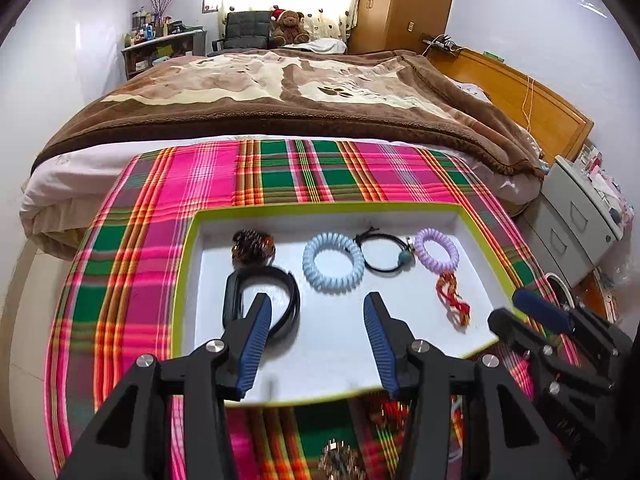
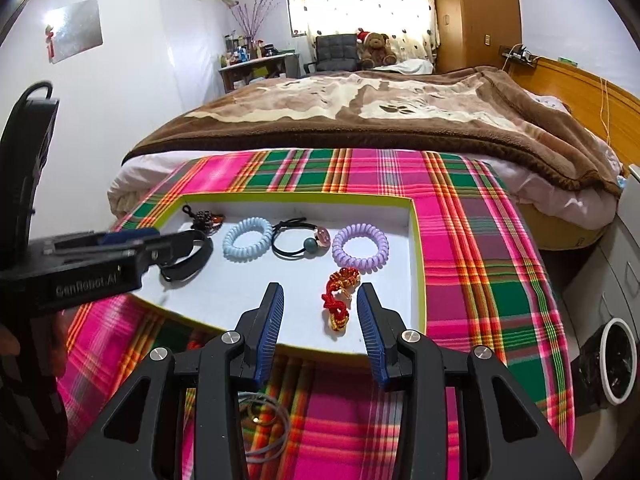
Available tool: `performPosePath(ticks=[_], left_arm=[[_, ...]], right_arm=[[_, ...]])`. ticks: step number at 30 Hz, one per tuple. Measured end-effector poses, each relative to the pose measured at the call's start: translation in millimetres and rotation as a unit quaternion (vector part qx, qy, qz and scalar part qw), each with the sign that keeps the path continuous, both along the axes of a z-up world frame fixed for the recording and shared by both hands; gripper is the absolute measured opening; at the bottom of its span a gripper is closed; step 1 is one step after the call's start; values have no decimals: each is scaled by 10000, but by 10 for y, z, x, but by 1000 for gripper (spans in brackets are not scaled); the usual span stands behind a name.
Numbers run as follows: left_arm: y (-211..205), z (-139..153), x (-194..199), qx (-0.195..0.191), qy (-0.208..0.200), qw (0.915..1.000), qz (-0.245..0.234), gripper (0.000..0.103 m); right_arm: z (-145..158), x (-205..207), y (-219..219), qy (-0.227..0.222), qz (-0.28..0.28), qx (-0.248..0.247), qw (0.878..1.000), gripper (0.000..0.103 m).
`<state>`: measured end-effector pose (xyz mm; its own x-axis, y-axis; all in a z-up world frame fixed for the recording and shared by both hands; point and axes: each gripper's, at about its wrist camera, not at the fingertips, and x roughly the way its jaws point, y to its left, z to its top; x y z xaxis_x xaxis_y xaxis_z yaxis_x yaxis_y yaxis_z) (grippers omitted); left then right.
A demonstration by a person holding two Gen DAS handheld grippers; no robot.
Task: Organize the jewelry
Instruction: 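Lift both tools out of the tray toward the remaining jewelry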
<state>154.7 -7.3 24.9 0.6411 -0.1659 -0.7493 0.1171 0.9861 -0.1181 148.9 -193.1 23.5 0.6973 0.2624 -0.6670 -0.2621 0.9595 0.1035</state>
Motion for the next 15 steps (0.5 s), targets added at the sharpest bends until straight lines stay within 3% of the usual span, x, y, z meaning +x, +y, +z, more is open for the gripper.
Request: performPosePath(ticks=[15], left_arm=[[129,117,-587,-233,-202,9995,76,50]], right_arm=[[130,-411,-37,-162,53,110,9998,39]])
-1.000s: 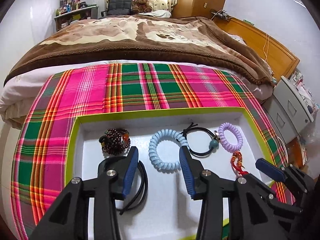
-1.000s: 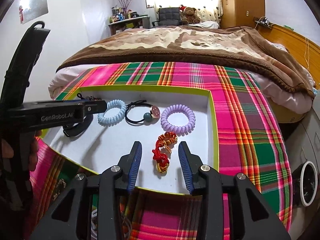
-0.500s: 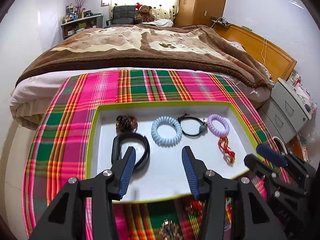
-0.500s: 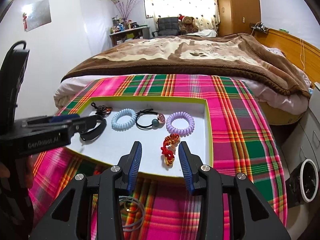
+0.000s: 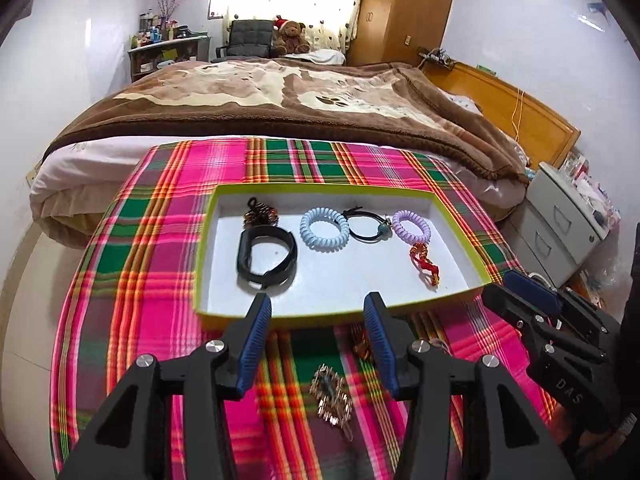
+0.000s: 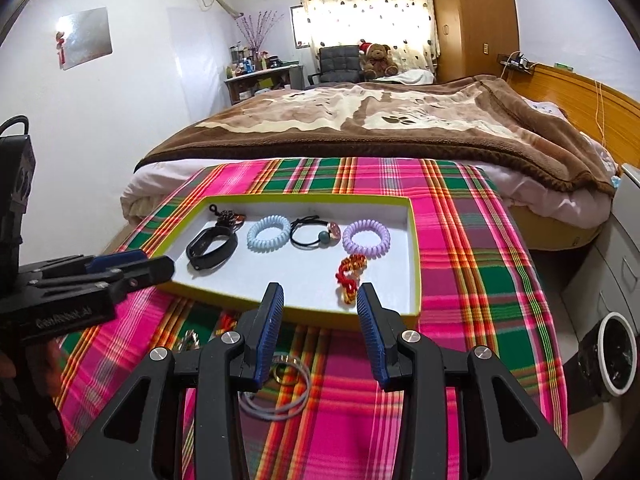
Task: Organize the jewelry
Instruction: 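Lift both tools out of the tray toward the remaining jewelry, then grasp the grey cord with gold ring with the right tool while the left tool grasps the silver hairpin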
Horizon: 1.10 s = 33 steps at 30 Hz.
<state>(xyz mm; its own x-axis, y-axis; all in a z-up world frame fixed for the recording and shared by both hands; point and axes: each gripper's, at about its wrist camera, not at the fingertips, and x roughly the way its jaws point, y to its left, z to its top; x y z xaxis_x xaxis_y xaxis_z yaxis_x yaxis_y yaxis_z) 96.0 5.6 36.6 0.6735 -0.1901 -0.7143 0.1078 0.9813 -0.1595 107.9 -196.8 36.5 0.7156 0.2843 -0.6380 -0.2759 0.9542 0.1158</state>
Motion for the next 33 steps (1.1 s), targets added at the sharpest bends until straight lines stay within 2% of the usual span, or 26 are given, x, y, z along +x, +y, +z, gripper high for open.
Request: performPosePath(ticks=[7,11,24,33], left_arm=[[191,-91,-274,-133,55,9998,172,50],[277,-179,-402,-136,117,9995,243,50],[499,-373,-571,-283,286,9982,435,50],[527,-413,-589,-330,336,9981,399,50]], right_arm=[[-171,-147,-82,236,55,55,9997,39],[-280,-252,-65,436,186,255,9986,39],[-456,-261,412,643,746,-6,9951,39],[-549,-150,524,814,668,-103,9944,39]])
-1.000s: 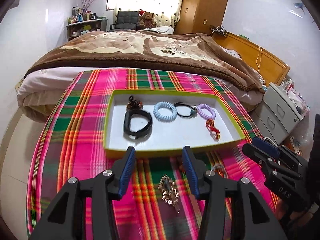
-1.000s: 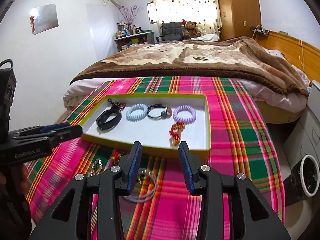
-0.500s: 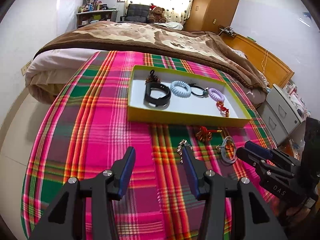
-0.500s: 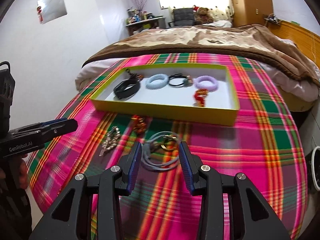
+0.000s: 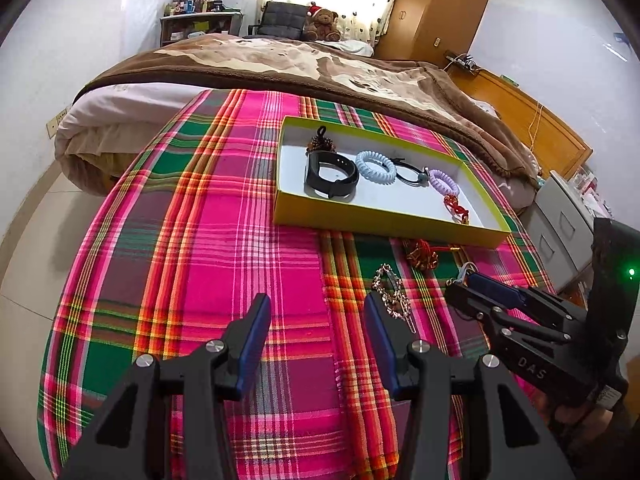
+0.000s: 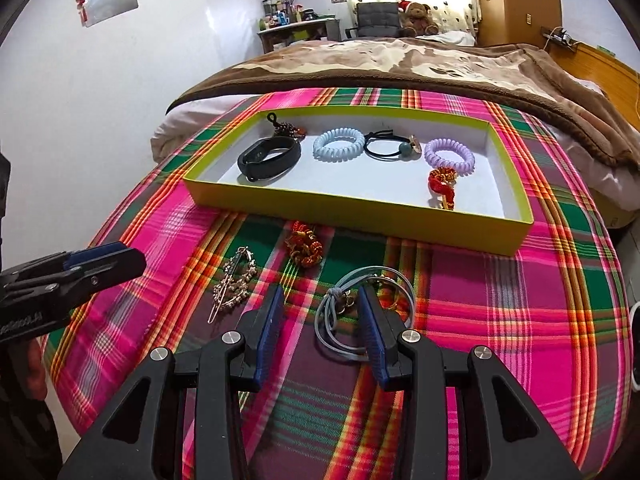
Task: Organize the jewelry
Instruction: 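Grasp the grey cord with gold ring with the right tool while the left tool grasps the silver hairpin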
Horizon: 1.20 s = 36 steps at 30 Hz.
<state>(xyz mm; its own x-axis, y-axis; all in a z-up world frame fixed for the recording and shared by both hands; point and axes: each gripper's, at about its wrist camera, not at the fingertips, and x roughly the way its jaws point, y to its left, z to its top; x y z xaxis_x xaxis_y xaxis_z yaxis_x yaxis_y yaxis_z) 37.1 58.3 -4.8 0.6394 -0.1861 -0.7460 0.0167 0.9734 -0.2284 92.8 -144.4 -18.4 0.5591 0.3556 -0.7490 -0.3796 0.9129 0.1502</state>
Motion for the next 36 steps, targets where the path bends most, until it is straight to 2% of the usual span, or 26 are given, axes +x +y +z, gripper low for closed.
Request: performPosePath(ticks=[2,8,11,17,24,29,36], left_arm=[[1,-13,-8,-7,12,10000,-24,50],[0,-18,-8,-28,28,10000,-29,50],[-6,-20,0,-24,43,10000,-25,50],[-36,-26,10,-9,74,10000,-56,50],[-122,-24,27,29,112,9999,-113,50],[-182,-33,48,19,139,9997,-192,50],[-323,-38,145,-56,197,9992,-336,50]], right_arm=[[-23,11,23,31,-2,-87,10000,32],[-43,37,38,73,-44,-212,9997,20],[-36,32,28,50,-85,-203,9997,10],[2,2,-11,-62,-151,-150,9998,5],[152,-92,-93,-398,-188,12,9990,5],[271,-123,-274,-547,-360,274,9975,5],[392,-173,-448,-751,-572,390,9948,5]])
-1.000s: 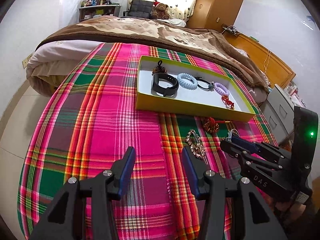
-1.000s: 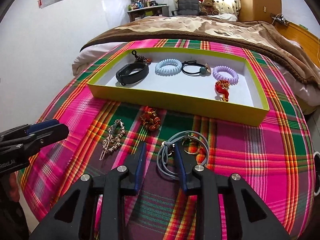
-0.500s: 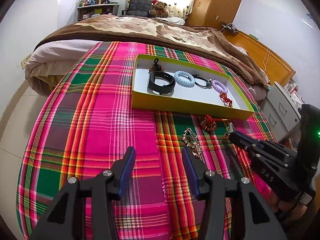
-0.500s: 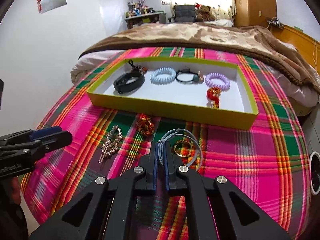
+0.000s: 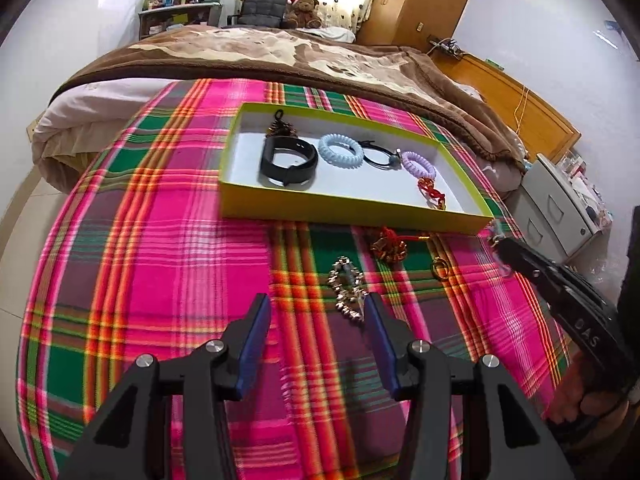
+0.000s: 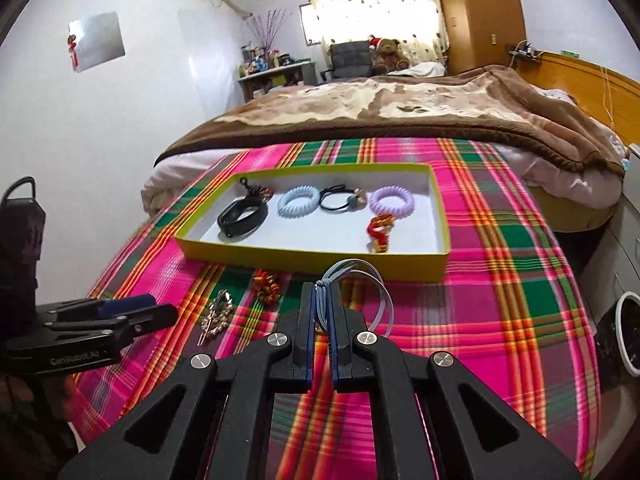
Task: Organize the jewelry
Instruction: 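Grasp the grey cord with gold ring with the right tool while the left tool grasps the silver hairpin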
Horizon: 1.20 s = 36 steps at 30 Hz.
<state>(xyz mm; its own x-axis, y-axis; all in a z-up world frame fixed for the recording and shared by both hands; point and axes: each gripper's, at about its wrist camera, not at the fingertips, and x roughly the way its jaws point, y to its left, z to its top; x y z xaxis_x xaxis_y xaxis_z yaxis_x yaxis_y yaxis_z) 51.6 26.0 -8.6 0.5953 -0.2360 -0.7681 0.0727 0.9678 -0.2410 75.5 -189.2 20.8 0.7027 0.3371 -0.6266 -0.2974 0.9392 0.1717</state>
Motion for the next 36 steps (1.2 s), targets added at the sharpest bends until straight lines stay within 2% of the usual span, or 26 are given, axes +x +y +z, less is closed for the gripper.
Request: performPosePath(ticks=[6,9,17,26,28,30,36], left_arm=[[-224,-57,95,192,119,9996,-178,50],[-355,-83,120,577,80,9981,-187,50],[-461,-161,167,719,202,9970,-179,50],[-508,-184,179,861,105,9961,-146,50],[-503,-183,174,929,82,9956,-67,38],[-489,-182,175,1000,73,9950,-20,33],[-424,-178,177,845,56,9964,-64,29]], right_arm=[[53,-37,-123,-117,-80,42,9999,5],[60,-51,-172,-140,-95,73,9998,5],[45,-67,-253,-169,-96,77,9998,5],[46,-53,-269,-175,-85,110,9997,5],[46,-48,-265,-179,-86,99,9998,5],[44,-50,-257,-181,-93,97,9997,5],[37,-58,-230,-176,-82,89,9998,5]])
